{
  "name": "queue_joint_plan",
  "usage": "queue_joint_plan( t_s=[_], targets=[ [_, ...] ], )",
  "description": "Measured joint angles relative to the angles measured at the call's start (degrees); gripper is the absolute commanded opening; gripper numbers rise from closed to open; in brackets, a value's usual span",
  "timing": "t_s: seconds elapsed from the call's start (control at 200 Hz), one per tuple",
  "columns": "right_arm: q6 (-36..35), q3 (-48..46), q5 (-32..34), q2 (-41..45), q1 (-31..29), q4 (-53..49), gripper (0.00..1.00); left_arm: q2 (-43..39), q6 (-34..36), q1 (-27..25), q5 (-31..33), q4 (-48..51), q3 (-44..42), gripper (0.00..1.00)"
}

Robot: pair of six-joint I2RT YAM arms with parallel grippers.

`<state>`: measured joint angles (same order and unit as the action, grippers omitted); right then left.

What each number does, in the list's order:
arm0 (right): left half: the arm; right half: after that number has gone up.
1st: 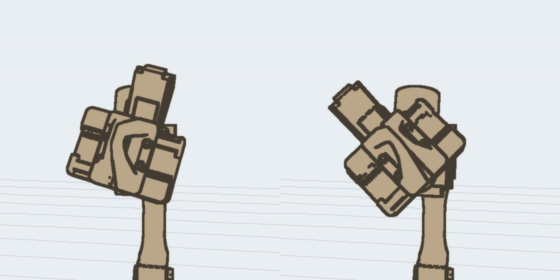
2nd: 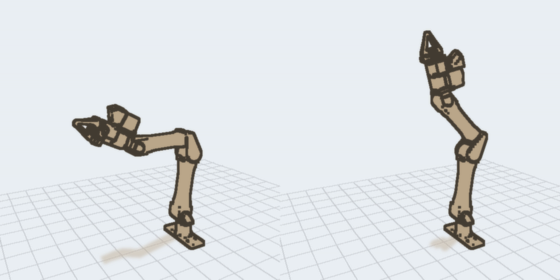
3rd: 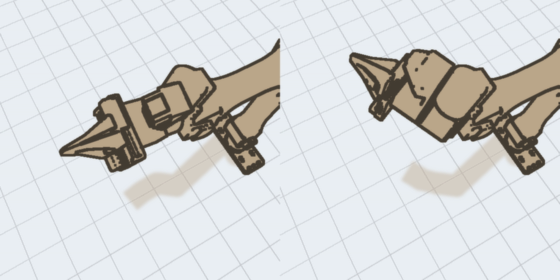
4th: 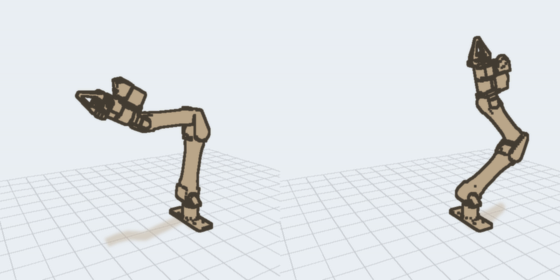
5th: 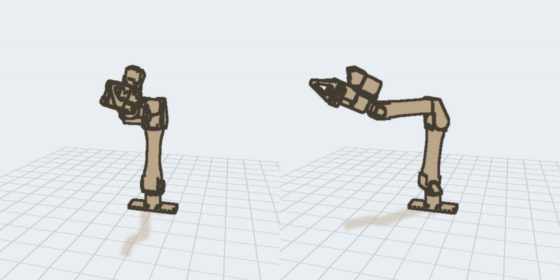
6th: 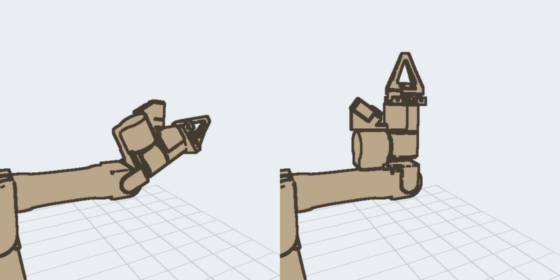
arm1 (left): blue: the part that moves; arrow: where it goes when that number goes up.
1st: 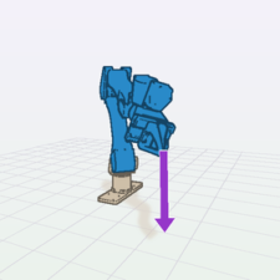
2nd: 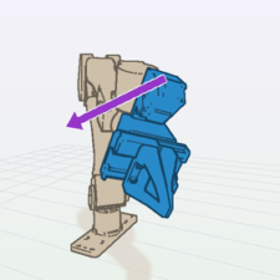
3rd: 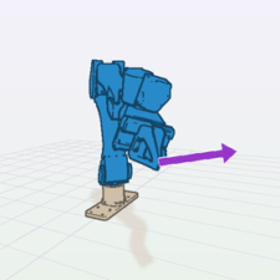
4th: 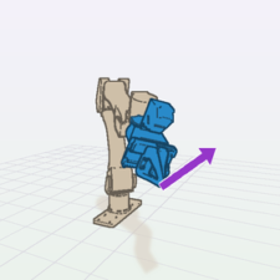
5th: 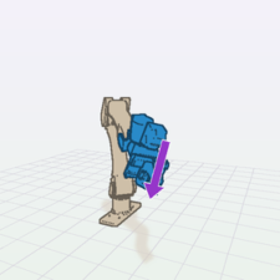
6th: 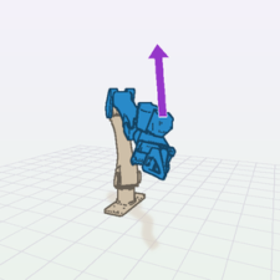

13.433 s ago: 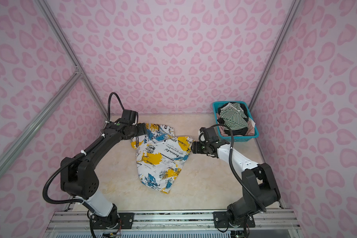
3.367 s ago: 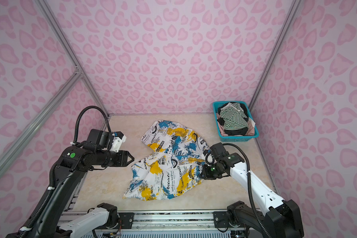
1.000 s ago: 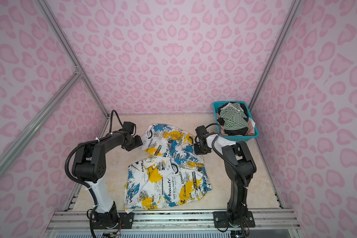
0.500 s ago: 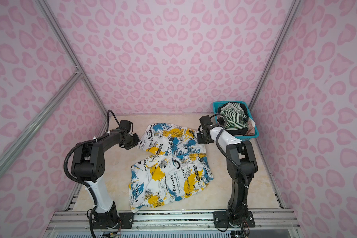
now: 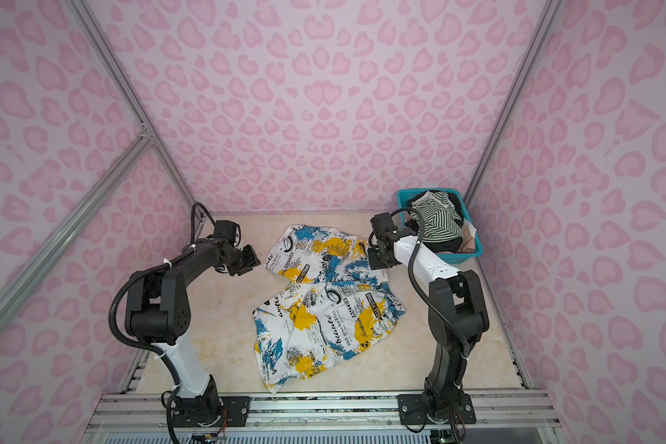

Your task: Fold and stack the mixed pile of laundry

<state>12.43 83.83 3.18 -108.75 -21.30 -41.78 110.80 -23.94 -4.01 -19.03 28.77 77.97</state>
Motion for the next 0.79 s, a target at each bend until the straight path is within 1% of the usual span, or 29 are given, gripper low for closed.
queue_joint_plan(
  t_s=[0.065,0.135,0.33,0.44,0.55,0.585,0.645,0.655,0.705,0.795],
  targets=[
    [0.13,-0.90,-0.52,-1.70,0.15,-1.64,0.17,1.90,0.44,-1.16,-0.87,0.07,1.57,0.52],
    [0.46,-2.19,-0.68,-1.44,0.11,-3.30,0.24,3.43,1.33,-2.27,-1.62,0.04,3.41,0.53],
    [0.46,-1.01,-0.61,0.15,0.09,-4.72,0.32,7.76,2.21,-2.75,-1.16,0.55,8.15,0.53],
    [0.42,0.57,-0.59,-0.17,0.11,-5.16,0.39,10.29,2.58,-2.73,-0.28,1.44,9.81,0.51],
    [0.42,1.11,-0.57,-0.81,0.22,-5.38,0.45,10.86,2.56,-2.80,0.09,1.92,9.88,0.46],
    [0.44,1.11,-0.57,-0.87,0.22,-5.42,0.47,10.91,2.58,-2.82,0.11,1.88,9.86,0.43],
    [0.44,1.31,-0.57,-0.87,0.37,-5.57,0.55,10.91,2.56,-2.86,0.15,1.88,9.64,0.36],
    [0.44,1.33,-0.57,-0.87,0.39,-5.62,0.56,10.91,2.56,-2.86,0.15,1.88,9.60,0.32],
    [0.50,1.57,-0.59,-0.87,0.55,-5.53,0.60,10.91,2.51,-2.86,0.15,1.66,9.25,0.21],
    [0.44,2.03,-0.59,-0.87,1.01,-5.22,0.63,10.69,2.51,-2.86,0.00,1.18,8.02,0.05]
  ],
)
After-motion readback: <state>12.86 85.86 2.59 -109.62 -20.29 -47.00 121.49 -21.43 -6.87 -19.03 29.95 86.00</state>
